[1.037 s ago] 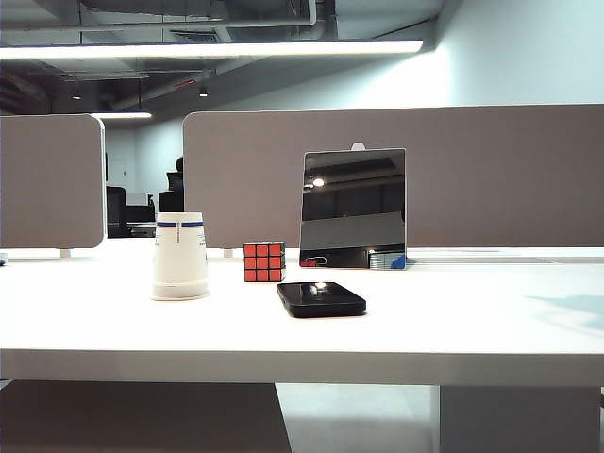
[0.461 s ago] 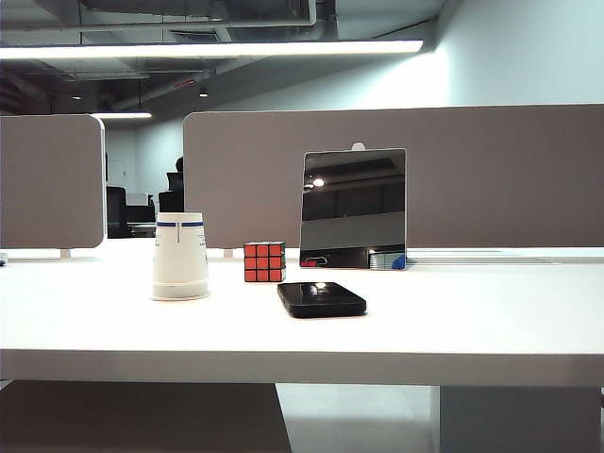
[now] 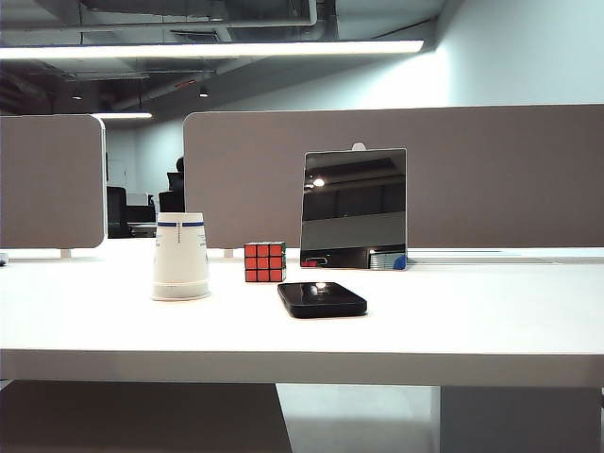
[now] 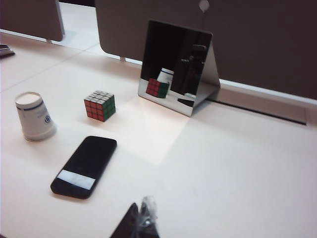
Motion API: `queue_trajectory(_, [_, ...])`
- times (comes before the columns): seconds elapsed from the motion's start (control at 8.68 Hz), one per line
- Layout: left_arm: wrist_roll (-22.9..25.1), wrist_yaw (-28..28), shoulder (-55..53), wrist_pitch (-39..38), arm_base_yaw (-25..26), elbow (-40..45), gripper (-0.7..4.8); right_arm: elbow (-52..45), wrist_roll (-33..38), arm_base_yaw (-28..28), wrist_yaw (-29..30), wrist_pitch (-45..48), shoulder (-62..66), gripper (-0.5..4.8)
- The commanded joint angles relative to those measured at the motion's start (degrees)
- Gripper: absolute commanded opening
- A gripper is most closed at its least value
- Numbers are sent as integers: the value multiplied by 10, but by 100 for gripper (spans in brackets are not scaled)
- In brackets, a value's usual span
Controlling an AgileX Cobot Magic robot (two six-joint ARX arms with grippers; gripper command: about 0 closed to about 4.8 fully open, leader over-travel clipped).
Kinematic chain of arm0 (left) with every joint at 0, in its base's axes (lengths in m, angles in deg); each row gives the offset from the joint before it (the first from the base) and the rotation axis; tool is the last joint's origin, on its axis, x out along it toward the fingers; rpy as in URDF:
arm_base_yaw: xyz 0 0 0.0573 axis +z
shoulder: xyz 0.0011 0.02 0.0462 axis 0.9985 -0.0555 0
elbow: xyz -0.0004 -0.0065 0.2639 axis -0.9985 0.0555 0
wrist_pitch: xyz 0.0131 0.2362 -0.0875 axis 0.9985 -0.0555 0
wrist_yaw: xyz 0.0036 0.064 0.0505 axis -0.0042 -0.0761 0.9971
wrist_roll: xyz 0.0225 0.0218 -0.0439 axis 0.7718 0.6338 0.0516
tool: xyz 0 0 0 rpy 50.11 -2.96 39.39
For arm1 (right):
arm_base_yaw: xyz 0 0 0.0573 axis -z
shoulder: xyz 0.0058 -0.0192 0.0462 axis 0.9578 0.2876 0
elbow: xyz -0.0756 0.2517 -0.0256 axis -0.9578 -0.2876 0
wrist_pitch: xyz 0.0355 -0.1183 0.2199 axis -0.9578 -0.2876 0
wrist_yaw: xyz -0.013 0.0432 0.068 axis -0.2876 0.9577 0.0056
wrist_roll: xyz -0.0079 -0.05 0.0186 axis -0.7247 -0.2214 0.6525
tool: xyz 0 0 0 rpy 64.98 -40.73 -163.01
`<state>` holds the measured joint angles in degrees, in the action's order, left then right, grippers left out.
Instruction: Carefully pick up the cup on the right and stack it on top of the cup on the left.
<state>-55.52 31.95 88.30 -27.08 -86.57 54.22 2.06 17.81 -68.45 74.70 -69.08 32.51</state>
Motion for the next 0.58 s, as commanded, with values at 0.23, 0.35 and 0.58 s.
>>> queue_trajectory(0.23, [-13,-3,0,5,0,-1,-6,-157,113,-1,-162,68,-242,-6])
queue_trajectory(0.35, [-13,-3,0,5,0,-1,-6,-190,128,-1,-162,54,-268,-6])
queue_trajectory(0.58, [-15,-20,0,7,0,-1,-6,-278,129,-5,-109,86,-268,-6])
